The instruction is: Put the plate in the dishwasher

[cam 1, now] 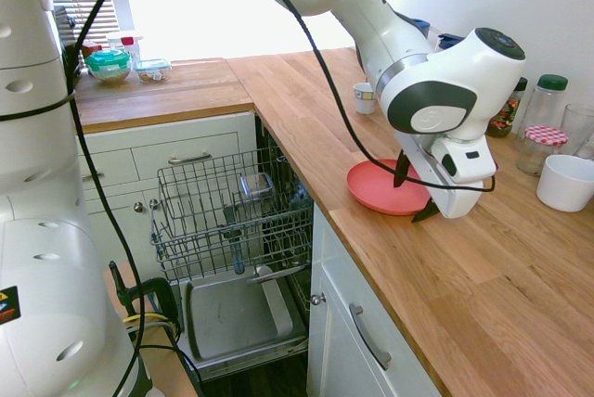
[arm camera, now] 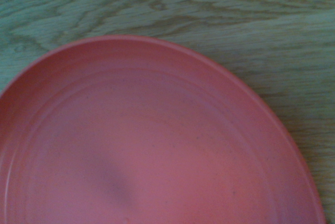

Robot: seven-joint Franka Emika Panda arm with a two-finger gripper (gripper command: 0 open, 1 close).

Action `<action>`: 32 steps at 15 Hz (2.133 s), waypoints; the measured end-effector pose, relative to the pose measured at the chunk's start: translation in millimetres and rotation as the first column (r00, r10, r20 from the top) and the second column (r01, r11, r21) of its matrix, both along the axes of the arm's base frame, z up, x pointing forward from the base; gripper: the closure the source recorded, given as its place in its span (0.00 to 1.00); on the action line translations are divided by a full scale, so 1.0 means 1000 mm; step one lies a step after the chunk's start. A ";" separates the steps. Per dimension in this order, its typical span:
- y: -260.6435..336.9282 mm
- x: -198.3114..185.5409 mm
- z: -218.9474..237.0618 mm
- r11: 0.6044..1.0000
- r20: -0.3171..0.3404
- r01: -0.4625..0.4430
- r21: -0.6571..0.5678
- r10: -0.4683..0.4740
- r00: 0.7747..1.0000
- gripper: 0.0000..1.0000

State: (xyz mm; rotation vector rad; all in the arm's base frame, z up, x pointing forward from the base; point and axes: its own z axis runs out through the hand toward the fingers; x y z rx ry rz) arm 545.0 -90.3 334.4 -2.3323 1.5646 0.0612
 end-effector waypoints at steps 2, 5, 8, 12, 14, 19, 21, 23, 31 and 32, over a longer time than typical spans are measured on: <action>0.000 0.003 -0.002 1.000 0.005 -0.005 0.007 0.005 1.000 1.00; -0.002 0.003 -0.005 1.000 0.010 -0.007 0.022 0.007 1.000 1.00; -0.005 0.003 -0.007 0.999 0.016 -0.005 0.039 0.005 1.000 1.00; -0.009 0.002 -0.013 0.998 0.029 -0.014 0.064 0.012 0.999 1.00; -0.012 0.002 -0.016 0.997 0.036 -0.018 0.073 0.016 0.999 1.00; -0.013 0.001 -0.016 0.996 0.050 -0.026 0.084 0.022 0.999 1.00; -0.014 0.002 -0.011 0.997 0.060 -0.032 0.075 0.027 0.998 1.00; -0.015 0.002 0.004 0.998 0.088 -0.053 0.035 0.050 0.995 1.00; 0.039 -0.012 0.135 0.962 0.198 -0.146 -0.230 0.193 0.961 1.00; 0.061 -0.015 0.152 0.943 0.204 -0.162 -0.291 0.227 0.953 1.00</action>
